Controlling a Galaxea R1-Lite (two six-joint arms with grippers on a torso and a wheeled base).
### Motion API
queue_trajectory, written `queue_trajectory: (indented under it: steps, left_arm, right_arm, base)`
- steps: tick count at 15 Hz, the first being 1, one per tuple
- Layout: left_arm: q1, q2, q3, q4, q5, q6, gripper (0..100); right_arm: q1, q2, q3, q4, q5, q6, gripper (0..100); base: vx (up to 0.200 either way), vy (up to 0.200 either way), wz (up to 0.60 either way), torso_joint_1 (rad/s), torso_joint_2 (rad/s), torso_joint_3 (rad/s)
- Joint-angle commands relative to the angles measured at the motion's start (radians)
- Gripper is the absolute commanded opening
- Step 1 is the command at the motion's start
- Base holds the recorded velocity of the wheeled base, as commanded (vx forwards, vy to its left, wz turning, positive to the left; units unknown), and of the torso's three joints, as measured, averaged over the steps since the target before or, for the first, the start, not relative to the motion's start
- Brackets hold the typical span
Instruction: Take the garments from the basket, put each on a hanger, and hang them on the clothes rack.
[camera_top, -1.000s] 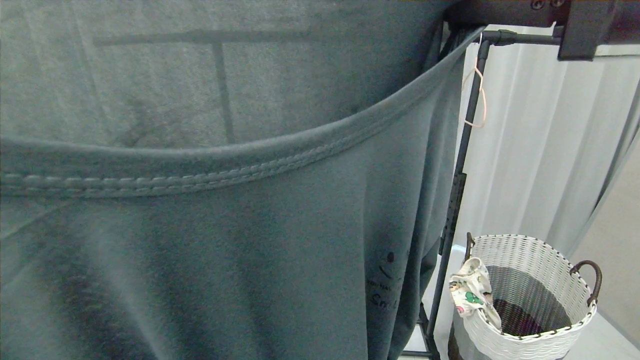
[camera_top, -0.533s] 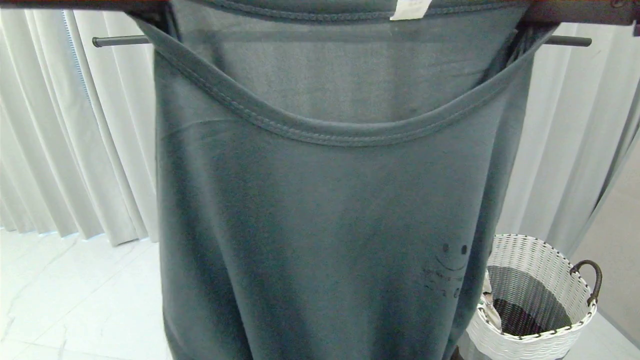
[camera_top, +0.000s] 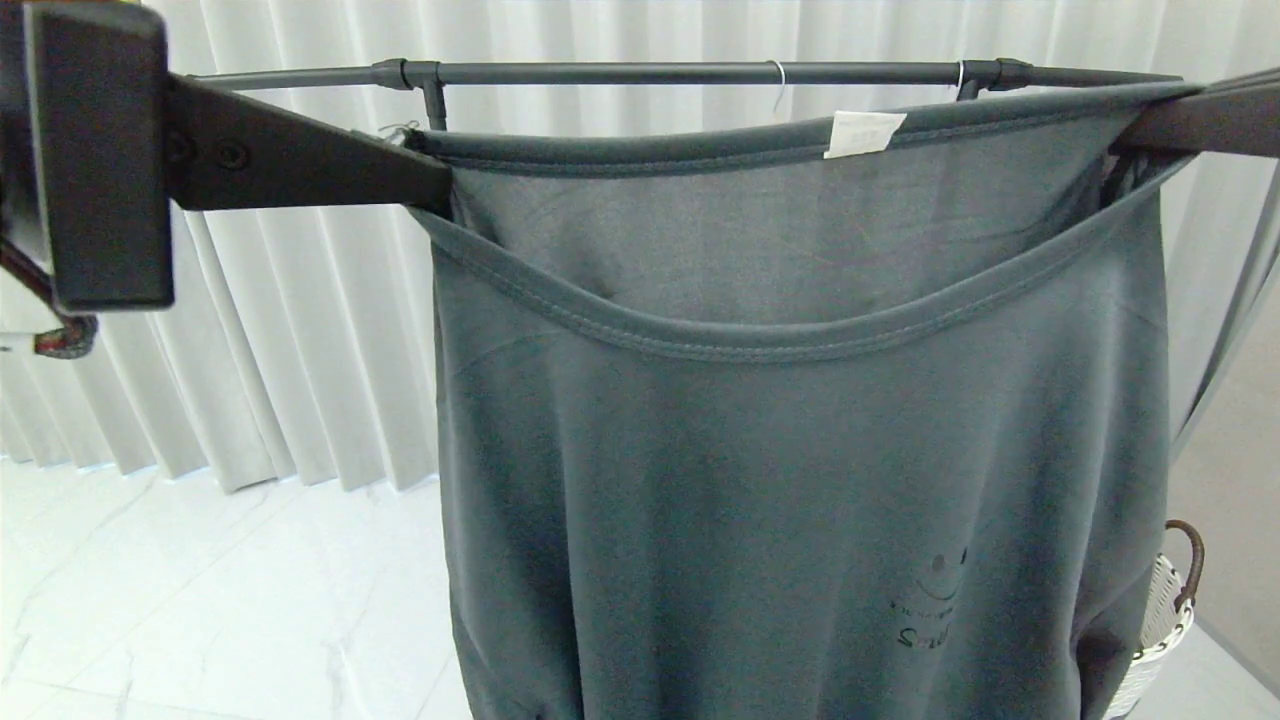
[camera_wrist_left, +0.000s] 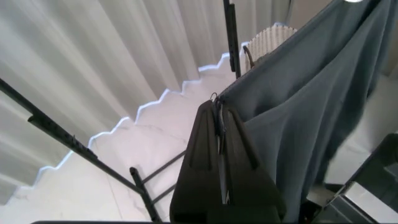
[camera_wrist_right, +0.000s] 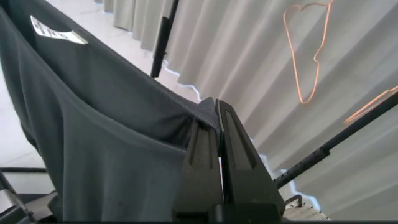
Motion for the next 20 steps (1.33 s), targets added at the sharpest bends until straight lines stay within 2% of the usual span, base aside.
queue_trajectory:
  steps: [1, 3, 4, 7, 9, 12, 15, 17, 18, 19, 20]
  left_arm:
    - [0.0, 0.001, 0.002, -0.015, 0.001, 0.001, 0]
    - [0.0, 0.004, 0.002, -0.038, 0.004, 0.002, 0]
    - [0.001, 0.005, 0.004, -0.052, 0.004, 0.016, 0]
    - [0.003, 0.018, 0.005, -0.101, 0.022, 0.042, 0]
    - [0.003, 0.033, 0.007, -0.13, 0.073, 0.041, 0]
    - [0.003, 0.039, 0.011, -0.144, 0.084, 0.041, 0]
    - [0.018, 0.047, 0.038, -0.206, 0.11, 0.042, 0]
    - [0.021, 0.048, 0.039, -0.207, 0.139, 0.044, 0]
    - [0.049, 0.045, 0.048, -0.207, 0.168, 0.052, 0]
    - [0.11, 0.041, 0.07, -0.207, 0.196, 0.075, 0]
    - [0.161, 0.03, 0.087, -0.21, 0.2, 0.108, 0]
  right_arm:
    - [0.0, -0.011, 0.006, -0.002, 0.001, 0.0, 0]
    - [0.0, -0.011, 0.012, 0.001, -0.002, 0.0, 0]
    - [0.002, -0.014, 0.025, 0.002, -0.003, 0.0, 100]
    - [0.003, -0.061, 0.101, 0.001, 0.012, 0.0, 100]
    - [0.005, -0.109, 0.16, -0.001, 0.066, 0.0, 100]
    - [0.0, -0.15, 0.201, -0.002, 0.072, 0.006, 100]
    - [-0.012, -0.173, 0.229, -0.002, 0.069, 0.033, 100]
    - [-0.141, -0.172, 0.273, 0.005, 0.021, 0.023, 100]
    - [-0.219, -0.16, 0.298, 0.007, -0.054, 0.0, 100]
    - [-0.298, -0.147, 0.318, 0.007, -0.131, -0.019, 100]
    - [-0.379, -0.138, 0.339, 0.004, -0.164, -0.034, 100]
  base:
    - [0.0, 0.0, 0.0, 0.0, 0.0, 0.0]
    - [0.0, 0.0, 0.0, 0.0, 0.0, 0.0]
    - [0.0, 0.0, 0.0, 0.0, 0.0, 0.0]
    - [0.0, 0.0, 0.0, 0.0, 0.0, 0.0]
    - [0.0, 0.0, 0.0, 0.0, 0.0, 0.0]
    - [0.0, 0.0, 0.0, 0.0, 0.0, 0.0]
    - [0.0, 0.0, 0.0, 0.0, 0.0, 0.0]
    - [0.0, 0.0, 0.0, 0.0, 0.0, 0.0]
    - [0.0, 0.0, 0.0, 0.0, 0.0, 0.0]
    - [0.0, 0.0, 0.0, 0.0, 0.0, 0.0]
    - [0.0, 0.0, 0.0, 0.0, 0.0, 0.0]
